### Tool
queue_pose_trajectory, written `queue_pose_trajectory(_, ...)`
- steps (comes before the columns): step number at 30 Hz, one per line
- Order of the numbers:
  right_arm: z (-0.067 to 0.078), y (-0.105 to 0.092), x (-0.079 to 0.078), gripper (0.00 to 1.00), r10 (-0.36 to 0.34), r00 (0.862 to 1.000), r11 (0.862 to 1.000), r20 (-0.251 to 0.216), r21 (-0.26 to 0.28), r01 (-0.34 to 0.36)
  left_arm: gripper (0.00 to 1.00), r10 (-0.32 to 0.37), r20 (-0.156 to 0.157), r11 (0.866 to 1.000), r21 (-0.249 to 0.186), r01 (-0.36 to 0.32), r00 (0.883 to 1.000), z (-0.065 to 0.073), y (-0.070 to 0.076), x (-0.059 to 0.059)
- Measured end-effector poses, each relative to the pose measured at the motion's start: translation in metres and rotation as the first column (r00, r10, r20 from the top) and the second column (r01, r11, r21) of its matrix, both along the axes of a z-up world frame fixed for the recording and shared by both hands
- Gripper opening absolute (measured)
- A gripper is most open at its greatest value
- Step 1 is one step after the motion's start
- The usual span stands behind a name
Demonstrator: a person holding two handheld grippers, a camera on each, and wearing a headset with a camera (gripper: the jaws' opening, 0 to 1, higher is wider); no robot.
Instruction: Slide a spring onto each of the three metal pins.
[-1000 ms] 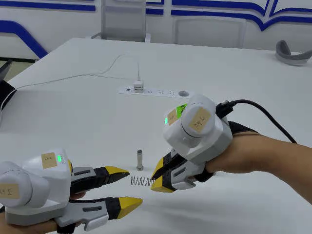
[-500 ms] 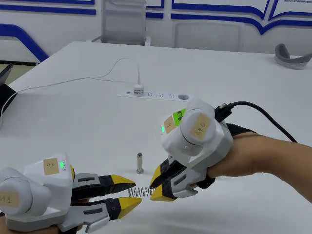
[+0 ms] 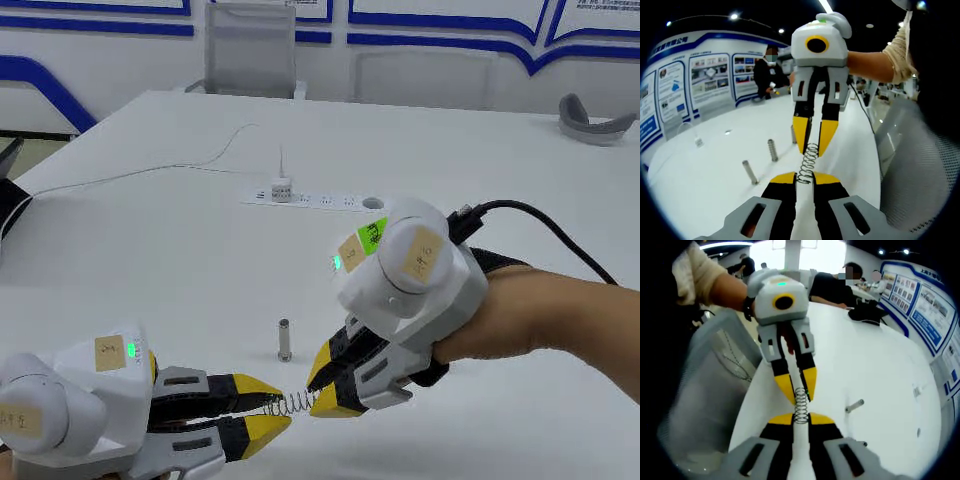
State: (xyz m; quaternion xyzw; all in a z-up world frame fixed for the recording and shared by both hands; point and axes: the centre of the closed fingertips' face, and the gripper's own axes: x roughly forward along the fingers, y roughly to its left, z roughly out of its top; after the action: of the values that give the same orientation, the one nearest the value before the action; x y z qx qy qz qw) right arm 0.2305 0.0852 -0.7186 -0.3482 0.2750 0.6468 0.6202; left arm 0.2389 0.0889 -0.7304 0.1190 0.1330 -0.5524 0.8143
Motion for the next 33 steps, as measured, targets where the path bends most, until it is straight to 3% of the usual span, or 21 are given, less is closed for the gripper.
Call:
queue_pose_trajectory(14,0.019,0.019,-0.006,0.12,0.030,0.999,0.998,0.017,0.052,-0.031,0.12,-0.005,-0.018,1.000,-0.006,0.004,1.000,-0.001,0.000,-0.003)
queue_pose_trajectory(24,0.026,0.035,-0.007,0.12,0.039,0.999,0.995,0.025,0.095,-0.041,0.11,-0.008,-0.020,1.000,-0.014,0.008,1.000,0.000,-0.004,-0.003)
queue_pose_trajectory(33,0.026,0.037,-0.008,0.12,0.029,0.999,0.993,0.014,0.110,-0.030,0.11,-0.003,-0.025,1.000,-0.017,0.002,1.000,-0.001,-0.004,-0.002)
